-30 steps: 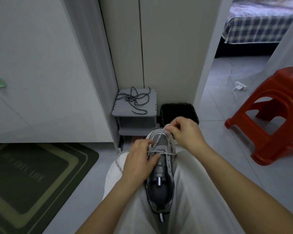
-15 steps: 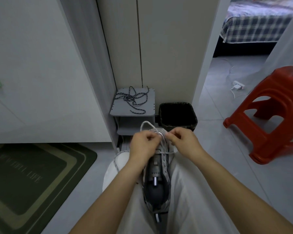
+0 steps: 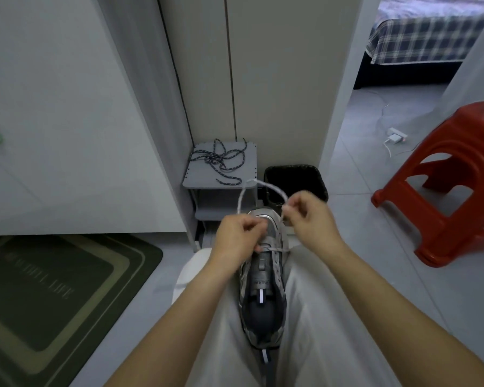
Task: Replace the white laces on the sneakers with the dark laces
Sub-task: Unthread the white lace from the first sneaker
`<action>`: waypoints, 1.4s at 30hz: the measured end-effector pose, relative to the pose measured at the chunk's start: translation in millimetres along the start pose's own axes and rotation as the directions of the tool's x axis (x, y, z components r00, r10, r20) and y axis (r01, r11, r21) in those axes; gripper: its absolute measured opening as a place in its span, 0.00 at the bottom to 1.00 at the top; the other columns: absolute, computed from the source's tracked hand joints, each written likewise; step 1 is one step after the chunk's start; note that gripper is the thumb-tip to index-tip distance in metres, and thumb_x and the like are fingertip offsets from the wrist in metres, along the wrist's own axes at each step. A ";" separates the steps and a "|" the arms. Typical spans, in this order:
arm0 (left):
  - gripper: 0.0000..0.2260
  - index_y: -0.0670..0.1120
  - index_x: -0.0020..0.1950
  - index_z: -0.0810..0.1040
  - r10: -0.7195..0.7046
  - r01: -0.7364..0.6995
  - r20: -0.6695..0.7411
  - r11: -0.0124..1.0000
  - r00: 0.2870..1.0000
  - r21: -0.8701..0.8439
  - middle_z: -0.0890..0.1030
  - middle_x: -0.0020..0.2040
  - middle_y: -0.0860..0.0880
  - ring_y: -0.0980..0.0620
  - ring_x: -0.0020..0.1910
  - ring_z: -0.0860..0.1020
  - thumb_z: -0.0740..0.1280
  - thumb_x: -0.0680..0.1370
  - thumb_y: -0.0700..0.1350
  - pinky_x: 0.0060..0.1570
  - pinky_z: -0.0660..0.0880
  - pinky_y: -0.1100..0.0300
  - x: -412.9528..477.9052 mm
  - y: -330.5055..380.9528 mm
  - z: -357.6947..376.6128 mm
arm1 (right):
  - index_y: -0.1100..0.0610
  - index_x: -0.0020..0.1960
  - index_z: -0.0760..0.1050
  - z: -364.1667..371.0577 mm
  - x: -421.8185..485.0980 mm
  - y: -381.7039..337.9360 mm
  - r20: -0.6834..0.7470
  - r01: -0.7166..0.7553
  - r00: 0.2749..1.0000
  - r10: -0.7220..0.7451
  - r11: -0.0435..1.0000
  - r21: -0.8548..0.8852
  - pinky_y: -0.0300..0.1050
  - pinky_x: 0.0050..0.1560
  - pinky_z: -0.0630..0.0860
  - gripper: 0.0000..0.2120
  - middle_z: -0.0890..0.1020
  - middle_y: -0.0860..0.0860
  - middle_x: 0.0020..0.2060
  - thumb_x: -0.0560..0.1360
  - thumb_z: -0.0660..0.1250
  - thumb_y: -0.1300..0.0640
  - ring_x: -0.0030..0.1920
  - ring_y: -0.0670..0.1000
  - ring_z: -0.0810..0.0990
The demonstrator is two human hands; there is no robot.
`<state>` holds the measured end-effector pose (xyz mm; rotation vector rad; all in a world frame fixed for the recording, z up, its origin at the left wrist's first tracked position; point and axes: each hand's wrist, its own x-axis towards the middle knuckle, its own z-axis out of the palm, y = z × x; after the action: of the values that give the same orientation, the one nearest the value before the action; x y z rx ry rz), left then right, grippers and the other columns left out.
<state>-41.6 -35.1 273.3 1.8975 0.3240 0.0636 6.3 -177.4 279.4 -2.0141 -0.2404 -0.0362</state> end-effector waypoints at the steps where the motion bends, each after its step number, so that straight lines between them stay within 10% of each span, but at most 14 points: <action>1: 0.03 0.49 0.42 0.82 -0.009 0.008 0.020 0.999 1.000 0.051 0.82 0.34 0.54 0.57 0.22 0.75 0.69 0.75 0.42 0.36 0.76 0.58 -2.4 -5.0 2.7 | 0.49 0.37 0.71 -5.5 7.0 -9.3 -0.045 0.006 0.999 -0.003 0.998 0.061 0.44 0.38 0.75 0.11 0.79 0.51 0.32 0.75 0.66 0.61 0.33 0.51 0.78; 10: 0.07 0.50 0.40 0.81 0.181 -0.175 0.041 0.828 0.983 0.533 0.80 0.35 0.52 0.51 0.39 0.79 0.67 0.74 0.51 0.40 0.75 0.57 -6.6 1.3 16.8 | 0.54 0.41 0.76 -8.6 3.6 -24.0 0.019 -0.020 1.000 0.016 0.962 0.271 0.36 0.38 0.75 0.06 0.79 0.51 0.33 0.76 0.66 0.61 0.31 0.44 0.76; 17: 0.09 0.54 0.35 0.78 0.063 -0.064 -0.091 0.998 0.994 -0.014 0.79 0.30 0.54 0.55 0.26 0.77 0.72 0.73 0.43 0.35 0.79 0.58 3.8 12.6 2.8 | 0.47 0.40 0.78 7.1 -26.5 25.6 0.274 -0.142 0.954 0.119 0.988 0.067 0.42 0.46 0.77 0.07 0.82 0.49 0.38 0.70 0.74 0.57 0.39 0.48 0.80; 23: 0.04 0.48 0.40 0.81 0.154 -0.174 -0.103 0.959 0.983 -0.224 0.82 0.35 0.47 0.56 0.30 0.78 0.71 0.74 0.40 0.35 0.78 0.64 0.4 30.9 -2.5 | 0.50 0.37 0.77 15.6 -28.1 23.1 0.156 -0.048 0.986 0.057 0.997 -0.061 0.36 0.40 0.72 0.06 0.80 0.47 0.34 0.72 0.71 0.56 0.35 0.44 0.76; 30: 0.06 0.48 0.50 0.82 0.144 -0.154 0.073 0.974 0.987 0.165 0.81 0.42 0.56 0.56 0.44 0.80 0.71 0.74 0.43 0.55 0.76 0.54 -0.9 1.0 0.0 | 0.55 0.37 0.75 -1.6 -7.7 -1.8 -0.045 -0.020 0.999 0.030 0.979 0.203 0.33 0.36 0.74 0.10 0.79 0.50 0.30 0.74 0.67 0.66 0.28 0.39 0.76; 36: 0.10 0.50 0.54 0.81 0.201 -0.253 0.164 0.867 0.966 0.430 0.81 0.50 0.53 0.54 0.51 0.78 0.70 0.74 0.48 0.55 0.75 0.54 -10.5 -6.7 13.1 | 0.58 0.37 0.74 -29.3 4.2 -24.6 -0.175 0.037 0.983 0.044 0.899 0.436 0.35 0.37 0.76 0.09 0.79 0.53 0.32 0.75 0.66 0.66 0.31 0.43 0.77; 42: 0.03 0.49 0.41 0.84 0.142 -0.163 0.083 0.917 0.986 0.365 0.83 0.37 0.50 0.50 0.40 0.80 0.71 0.72 0.46 0.47 0.77 0.52 5.2 -3.5 15.3 | 0.55 0.37 0.76 -29.0 -7.5 -21.5 -0.098 0.038 0.995 0.001 0.916 0.399 0.32 0.37 0.75 0.09 0.80 0.48 0.32 0.74 0.67 0.65 0.32 0.41 0.79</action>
<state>-34.2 -46.7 264.1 2.2951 0.1552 0.0567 -2.7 -195.4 310.3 -1.5949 -0.1882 -0.0887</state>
